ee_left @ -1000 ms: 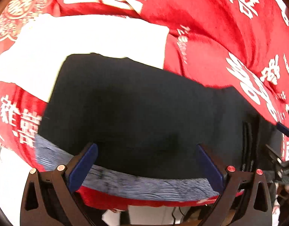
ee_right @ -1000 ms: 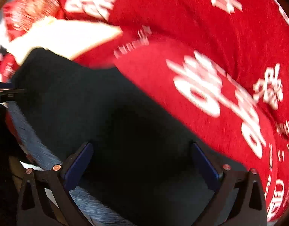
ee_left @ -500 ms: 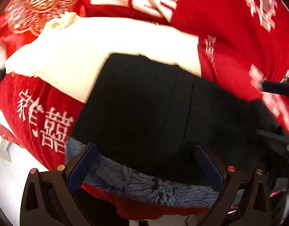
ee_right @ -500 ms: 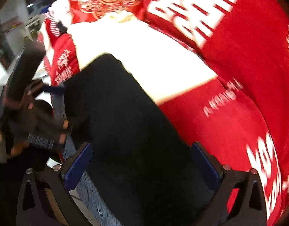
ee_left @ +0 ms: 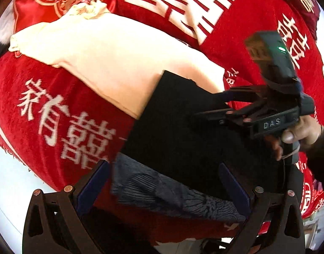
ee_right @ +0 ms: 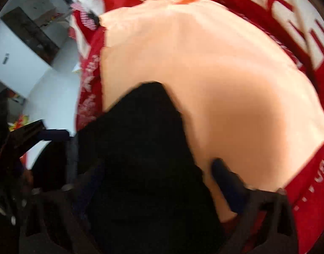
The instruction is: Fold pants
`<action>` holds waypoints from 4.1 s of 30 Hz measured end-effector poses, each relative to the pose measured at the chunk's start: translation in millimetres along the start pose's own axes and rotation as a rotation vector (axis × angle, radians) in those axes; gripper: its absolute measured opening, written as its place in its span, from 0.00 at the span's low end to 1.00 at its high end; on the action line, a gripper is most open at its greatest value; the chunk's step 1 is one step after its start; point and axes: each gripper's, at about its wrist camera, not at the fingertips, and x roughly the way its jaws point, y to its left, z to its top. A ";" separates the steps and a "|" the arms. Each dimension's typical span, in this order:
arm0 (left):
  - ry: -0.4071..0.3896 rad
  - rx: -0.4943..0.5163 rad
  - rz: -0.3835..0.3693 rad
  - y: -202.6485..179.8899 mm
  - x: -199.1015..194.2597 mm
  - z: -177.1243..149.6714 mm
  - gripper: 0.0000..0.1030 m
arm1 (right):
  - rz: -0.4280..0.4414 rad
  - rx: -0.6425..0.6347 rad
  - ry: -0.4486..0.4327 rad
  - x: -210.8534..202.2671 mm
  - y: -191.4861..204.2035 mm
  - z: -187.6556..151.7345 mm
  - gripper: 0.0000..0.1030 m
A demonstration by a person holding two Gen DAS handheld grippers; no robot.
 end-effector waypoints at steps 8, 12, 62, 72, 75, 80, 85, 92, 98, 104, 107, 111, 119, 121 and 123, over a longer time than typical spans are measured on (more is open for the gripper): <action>0.042 0.142 -0.139 29.1 -9.2 19.7 1.00 | 0.039 -0.126 -0.088 -49.7 32.6 -14.8 0.25; 0.083 0.201 -0.272 24.8 6.0 42.0 1.00 | 0.043 -0.209 -0.130 -74.0 59.6 -25.2 0.23; 0.140 0.623 -0.074 -219.7 -54.5 30.9 0.24 | -0.515 0.088 -0.047 -180.4 56.5 -278.7 0.73; 0.173 0.829 -0.195 -373.7 -50.1 -6.6 0.23 | -0.577 0.369 -0.186 -221.6 48.0 -391.2 0.73; 0.218 0.887 -0.255 -423.2 -35.9 -31.9 0.20 | -0.592 0.415 -0.223 -228.7 48.4 -409.5 0.73; 0.347 0.947 -0.245 -475.9 31.9 -82.5 0.20 | -0.575 0.524 -0.285 -238.6 38.4 -444.4 0.73; 0.425 0.911 -0.215 -476.0 93.4 -108.4 0.19 | -0.573 0.557 -0.286 -230.8 33.6 -460.0 0.72; 0.405 0.930 -0.212 -480.2 87.2 -115.7 0.25 | -0.466 0.753 -0.467 -253.5 21.3 -508.4 0.73; 0.384 0.907 -0.251 -470.6 68.0 -118.6 0.65 | -0.261 0.924 -0.724 -281.2 9.2 -511.4 0.80; 0.349 0.970 -0.307 -449.0 27.1 -117.6 0.70 | -0.084 0.946 -0.714 -254.1 -1.8 -476.3 0.80; 0.312 0.927 -0.296 -426.0 17.1 -100.0 0.93 | -0.050 0.915 -0.660 -236.3 -0.4 -456.5 0.80; 0.256 0.801 -0.199 -392.4 26.4 -70.8 1.00 | -0.138 0.912 -0.575 -215.4 2.7 -438.1 0.75; 0.216 0.578 -0.285 -347.8 19.5 -20.9 1.00 | -0.196 0.818 -0.639 -267.0 27.8 -438.8 0.20; 0.237 0.565 -0.289 -347.8 32.6 -20.3 1.00 | -0.213 0.833 -0.661 -270.4 20.9 -445.6 0.20; 0.265 0.577 -0.265 -350.6 53.8 -25.3 1.00 | -0.213 0.926 -0.592 -251.9 -2.2 -459.3 0.22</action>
